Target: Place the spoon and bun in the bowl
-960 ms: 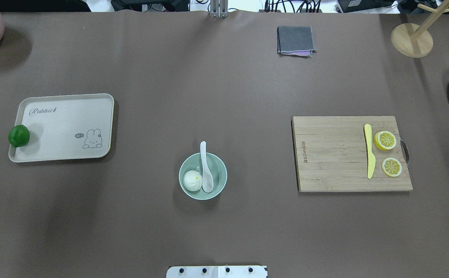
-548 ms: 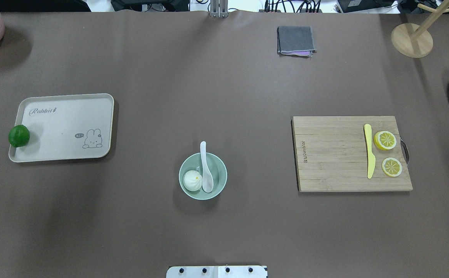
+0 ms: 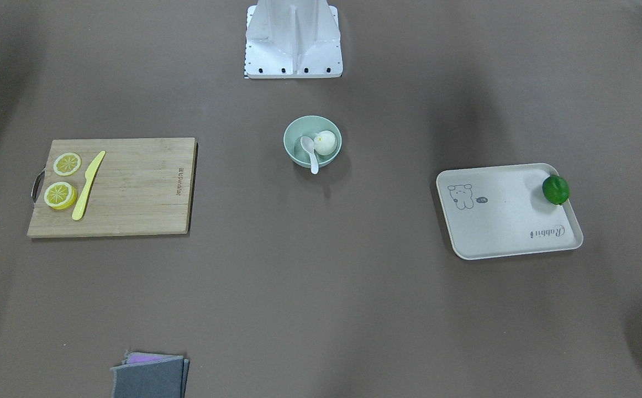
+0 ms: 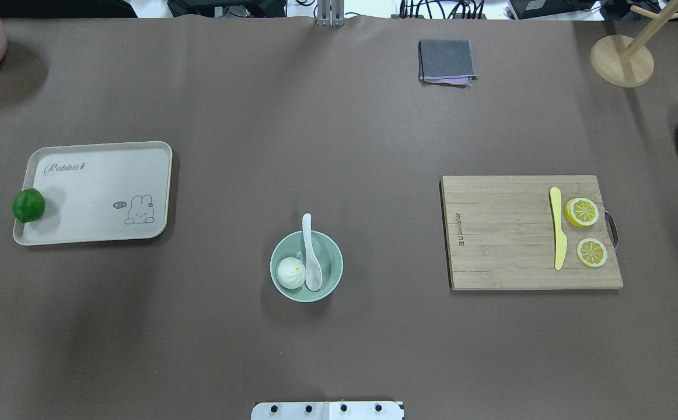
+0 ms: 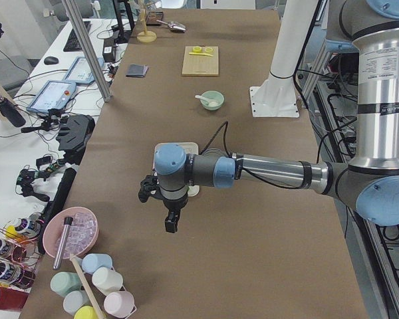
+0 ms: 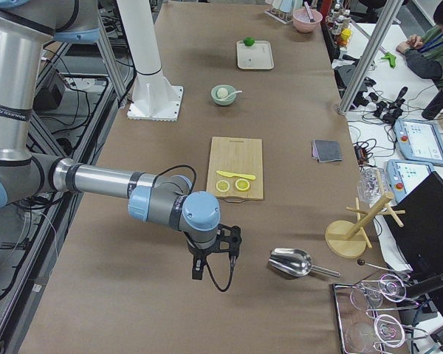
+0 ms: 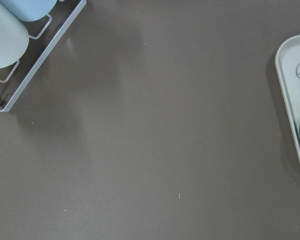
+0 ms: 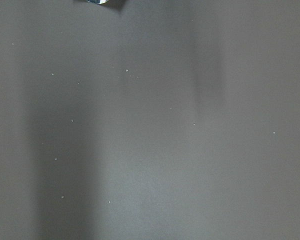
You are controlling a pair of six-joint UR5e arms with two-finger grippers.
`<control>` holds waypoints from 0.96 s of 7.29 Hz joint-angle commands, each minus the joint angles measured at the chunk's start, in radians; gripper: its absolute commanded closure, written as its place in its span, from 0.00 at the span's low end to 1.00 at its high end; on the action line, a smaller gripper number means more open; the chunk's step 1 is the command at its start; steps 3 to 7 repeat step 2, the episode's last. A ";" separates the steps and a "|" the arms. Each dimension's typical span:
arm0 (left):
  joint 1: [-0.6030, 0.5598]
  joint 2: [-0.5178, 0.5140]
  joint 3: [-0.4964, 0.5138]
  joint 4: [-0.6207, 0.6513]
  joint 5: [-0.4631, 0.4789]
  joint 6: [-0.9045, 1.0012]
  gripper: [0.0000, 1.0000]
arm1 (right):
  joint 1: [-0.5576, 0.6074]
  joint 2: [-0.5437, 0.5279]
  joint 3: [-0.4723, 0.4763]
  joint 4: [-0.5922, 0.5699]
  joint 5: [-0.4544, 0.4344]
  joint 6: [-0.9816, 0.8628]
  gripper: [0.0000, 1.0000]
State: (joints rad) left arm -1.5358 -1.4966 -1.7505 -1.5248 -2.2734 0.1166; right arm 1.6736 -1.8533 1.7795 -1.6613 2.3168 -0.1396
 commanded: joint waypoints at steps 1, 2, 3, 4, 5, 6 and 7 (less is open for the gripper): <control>0.000 -0.001 -0.001 0.000 -0.002 0.000 0.01 | 0.000 0.000 0.008 0.000 0.001 0.000 0.00; 0.000 -0.001 -0.003 0.000 -0.002 0.000 0.01 | 0.000 0.000 0.008 0.000 0.001 0.000 0.00; 0.000 -0.001 -0.003 0.000 -0.002 0.000 0.01 | 0.000 0.000 0.008 0.000 0.001 0.000 0.00; 0.000 -0.001 -0.003 0.000 -0.002 0.000 0.01 | 0.000 0.000 0.008 0.000 0.001 0.000 0.00; 0.000 -0.001 -0.003 0.000 -0.002 0.000 0.01 | 0.000 0.000 0.008 0.000 0.001 0.000 0.00; 0.000 -0.001 -0.003 0.000 -0.002 0.000 0.01 | 0.000 0.000 0.008 0.000 0.001 0.000 0.00; 0.000 -0.001 -0.003 0.000 -0.002 0.000 0.01 | 0.000 0.000 0.008 0.000 0.001 0.000 0.00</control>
